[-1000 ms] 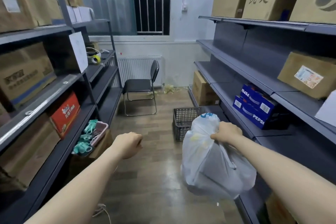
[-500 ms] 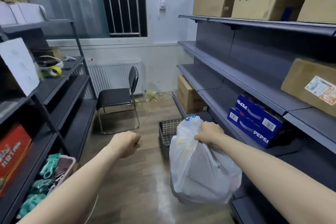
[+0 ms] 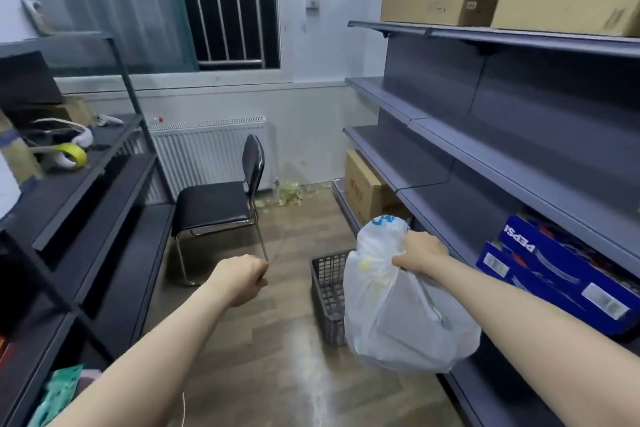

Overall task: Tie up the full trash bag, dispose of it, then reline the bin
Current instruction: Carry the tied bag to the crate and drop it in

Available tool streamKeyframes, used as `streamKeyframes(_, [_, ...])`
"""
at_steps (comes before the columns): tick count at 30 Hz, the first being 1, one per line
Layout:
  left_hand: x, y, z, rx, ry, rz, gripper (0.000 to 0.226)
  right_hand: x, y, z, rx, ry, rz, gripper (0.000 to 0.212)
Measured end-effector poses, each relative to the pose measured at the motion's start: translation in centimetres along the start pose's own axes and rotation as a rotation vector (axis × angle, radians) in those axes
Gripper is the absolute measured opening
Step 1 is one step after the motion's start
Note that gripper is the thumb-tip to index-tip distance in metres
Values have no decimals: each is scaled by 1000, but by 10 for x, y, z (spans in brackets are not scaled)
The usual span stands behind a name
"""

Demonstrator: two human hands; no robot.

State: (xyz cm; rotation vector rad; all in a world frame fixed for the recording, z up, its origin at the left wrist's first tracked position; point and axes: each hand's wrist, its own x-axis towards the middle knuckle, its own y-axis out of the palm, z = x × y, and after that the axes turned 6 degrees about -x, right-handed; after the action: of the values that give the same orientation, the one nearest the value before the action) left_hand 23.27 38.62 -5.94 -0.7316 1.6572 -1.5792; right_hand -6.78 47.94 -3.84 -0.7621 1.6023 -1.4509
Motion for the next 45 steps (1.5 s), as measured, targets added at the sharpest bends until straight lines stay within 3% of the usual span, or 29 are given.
streamKeyframes(7, [115, -3, 73, 18, 34, 76, 20, 98, -7, 40, 45, 86, 14, 22])
streamKeyframes(11, [197, 6, 78, 31, 76, 135, 27, 159, -1, 46, 69, 128, 77, 22])
streamKeyframes(19, [339, -7, 76, 14, 185, 92, 25, 285, -14, 56, 70, 134, 122, 22])
streamKeyframes(27, [455, 3, 134, 79, 220, 183, 25, 388, -19, 73, 1, 232, 120, 20])
streamKeyframes(33, [543, 10, 168, 172, 298, 270, 27, 445, -5, 76, 107, 392, 166, 21])
streamKeyframes(39, [631, 28, 139, 204, 403, 379, 29, 484, 29, 60, 278, 535, 280, 35])
streamKeyframes(45, [686, 53, 84, 184, 517, 453, 26, 508, 59, 51, 330, 613, 379, 32])
